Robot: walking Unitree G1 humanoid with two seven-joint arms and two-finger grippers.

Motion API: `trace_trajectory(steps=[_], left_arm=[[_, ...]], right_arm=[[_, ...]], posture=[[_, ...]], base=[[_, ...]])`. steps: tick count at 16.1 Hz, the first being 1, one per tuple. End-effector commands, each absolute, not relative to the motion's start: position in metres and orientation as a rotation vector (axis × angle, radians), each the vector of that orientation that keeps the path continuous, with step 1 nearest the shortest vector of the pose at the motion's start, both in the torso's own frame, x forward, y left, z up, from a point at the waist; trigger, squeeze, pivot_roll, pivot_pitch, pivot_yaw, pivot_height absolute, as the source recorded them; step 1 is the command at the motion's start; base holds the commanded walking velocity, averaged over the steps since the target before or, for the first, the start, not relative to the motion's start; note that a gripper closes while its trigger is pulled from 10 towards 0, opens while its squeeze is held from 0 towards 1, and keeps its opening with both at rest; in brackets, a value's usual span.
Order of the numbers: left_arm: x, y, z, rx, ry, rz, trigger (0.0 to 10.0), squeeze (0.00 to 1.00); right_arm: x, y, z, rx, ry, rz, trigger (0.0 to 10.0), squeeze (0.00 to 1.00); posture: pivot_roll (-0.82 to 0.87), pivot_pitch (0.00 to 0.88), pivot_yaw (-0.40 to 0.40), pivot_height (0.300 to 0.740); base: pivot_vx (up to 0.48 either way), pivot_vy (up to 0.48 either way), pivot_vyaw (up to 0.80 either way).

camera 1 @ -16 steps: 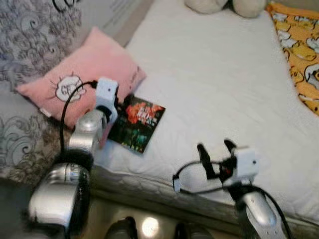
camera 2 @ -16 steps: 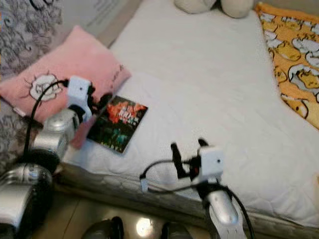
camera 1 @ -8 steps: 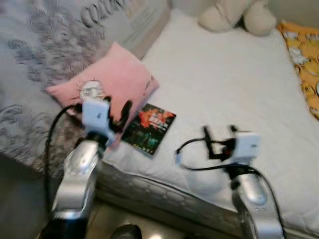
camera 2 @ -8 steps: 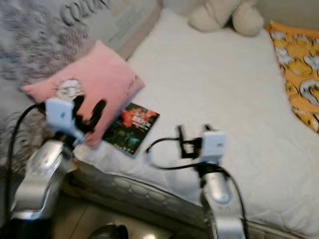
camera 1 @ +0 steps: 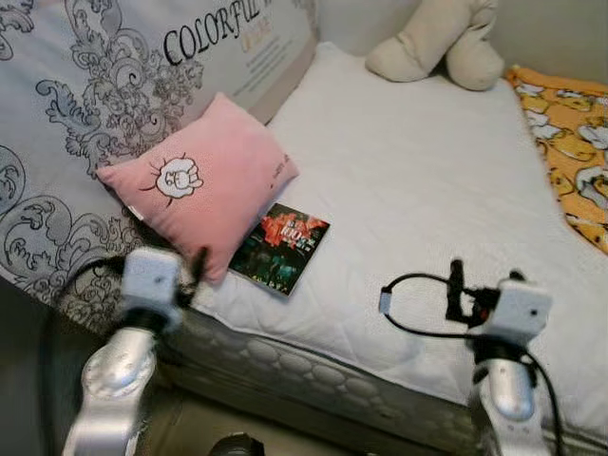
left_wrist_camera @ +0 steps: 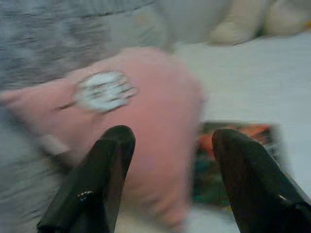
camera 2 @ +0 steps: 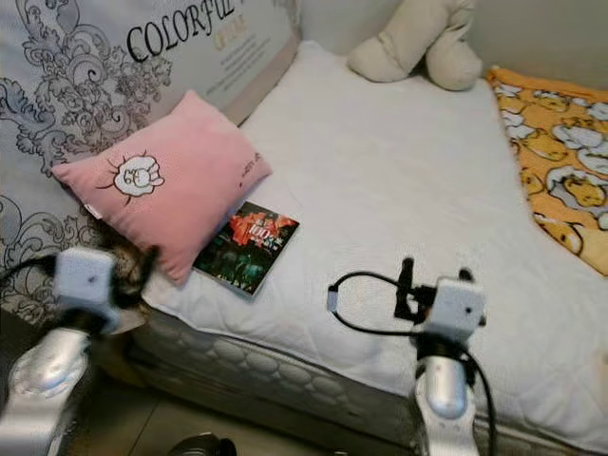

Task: Clean up the room

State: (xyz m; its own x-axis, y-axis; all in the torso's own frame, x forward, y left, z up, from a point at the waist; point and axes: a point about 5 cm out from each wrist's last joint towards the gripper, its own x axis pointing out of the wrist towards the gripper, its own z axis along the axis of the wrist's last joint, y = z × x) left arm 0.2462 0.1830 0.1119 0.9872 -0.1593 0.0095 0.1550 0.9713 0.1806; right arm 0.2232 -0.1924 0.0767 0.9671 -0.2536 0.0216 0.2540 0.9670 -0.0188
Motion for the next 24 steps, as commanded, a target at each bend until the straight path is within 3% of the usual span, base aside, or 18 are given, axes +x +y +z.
trace_trajectory(steps=[1, 7, 16, 17, 20, 24], left_arm=[[0.254, 0.166, 0.117, 0.148, -0.037, -0.228, 10.0, 0.00], [0.272, 0.159, 0.108, 0.102, 0.011, -0.159, 10.0, 0.00], [0.276, 0.155, 0.103, 0.085, 0.043, -0.124, 10.0, 0.00], [0.275, 0.158, 0.103, 0.060, 0.045, -0.090, 10.0, 1.00], [0.279, 0.165, 0.116, 0.022, -0.026, -0.035, 10.0, 1.00], [0.280, 0.152, 0.123, 0.052, -0.068, -0.127, 10.0, 1.00]], right_arm=[[0.232, -0.191, 0.083, -0.022, -0.043, -0.249, 10.0, 0.00], [0.254, -0.178, 0.090, -0.037, -0.041, -0.168, 10.0, 0.00], [0.256, -0.170, 0.090, -0.037, -0.049, -0.134, 10.0, 0.00], [0.254, -0.171, 0.089, -0.043, -0.045, -0.137, 10.0, 0.00], [0.252, -0.175, 0.090, -0.055, -0.050, -0.146, 10.0, 0.00], [0.254, -0.182, 0.090, -0.065, -0.055, -0.171, 10.0, 0.00]], posture=[[0.03, 0.000, -0.016, 0.740], [0.02, 0.000, -0.033, 0.740], [0.02, 0.000, -0.029, 0.740], [0.02, 0.000, -0.028, 0.740], [0.01, 0.000, -0.027, 0.740], [0.00, 0.000, -0.023, 0.740]], base=[[0.000, 0.000, 0.00], [0.000, -0.475, 0.00], [0.000, -0.461, 0.00], [0.341, -0.334, 0.00], [0.415, -0.084, 0.00], [0.427, 0.000, 0.00]])
